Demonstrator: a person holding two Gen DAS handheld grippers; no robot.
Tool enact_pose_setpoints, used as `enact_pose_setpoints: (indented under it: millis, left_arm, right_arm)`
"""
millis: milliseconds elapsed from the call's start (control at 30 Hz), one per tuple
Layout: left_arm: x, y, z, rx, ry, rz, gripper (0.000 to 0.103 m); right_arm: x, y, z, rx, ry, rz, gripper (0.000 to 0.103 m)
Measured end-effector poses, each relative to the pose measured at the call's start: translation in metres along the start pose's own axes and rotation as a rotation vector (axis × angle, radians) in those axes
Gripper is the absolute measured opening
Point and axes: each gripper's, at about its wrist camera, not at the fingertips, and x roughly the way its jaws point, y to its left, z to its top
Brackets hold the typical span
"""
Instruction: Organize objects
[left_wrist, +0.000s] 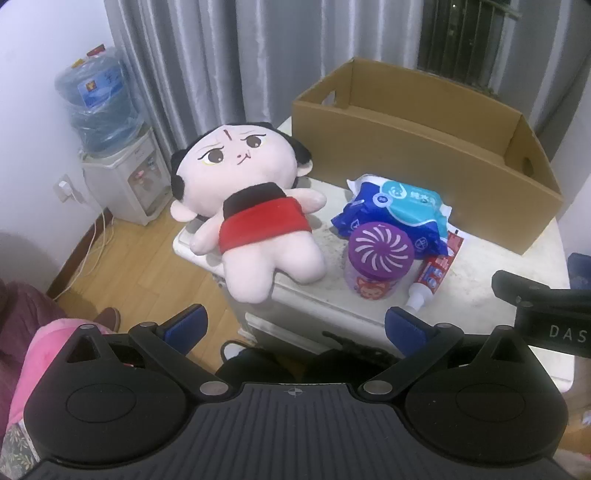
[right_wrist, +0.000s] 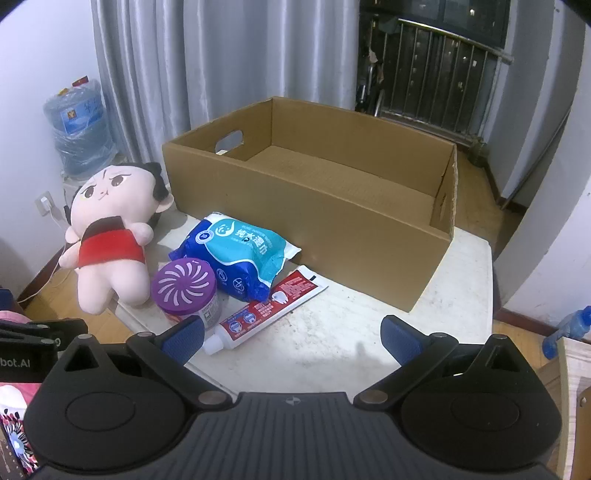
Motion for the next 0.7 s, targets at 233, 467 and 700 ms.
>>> enact_pose_setpoints:
  millis: [233, 467, 700]
  left_arm:
    - [0.0003, -0.0008, 0.0008, 0.001, 0.004, 0.000, 0.103]
    - [0.0009, -0.0007, 0.0013, 0.006, 0.006, 0.002, 0.103]
    - [0.0007, -0.0003, 0.0007, 0.005, 0.005, 0.003, 0.103]
  right_arm:
    - [0.0007, 0.0019, 0.0008, -0.011, 0.005, 0.000, 0.103]
    - [0.0006, 0.0011, 0.0018, -0.008, 0.004, 0.003, 0.103]
    - [0.0002, 0.0017, 0.0023, -0.011, 0.004, 0.003, 0.103]
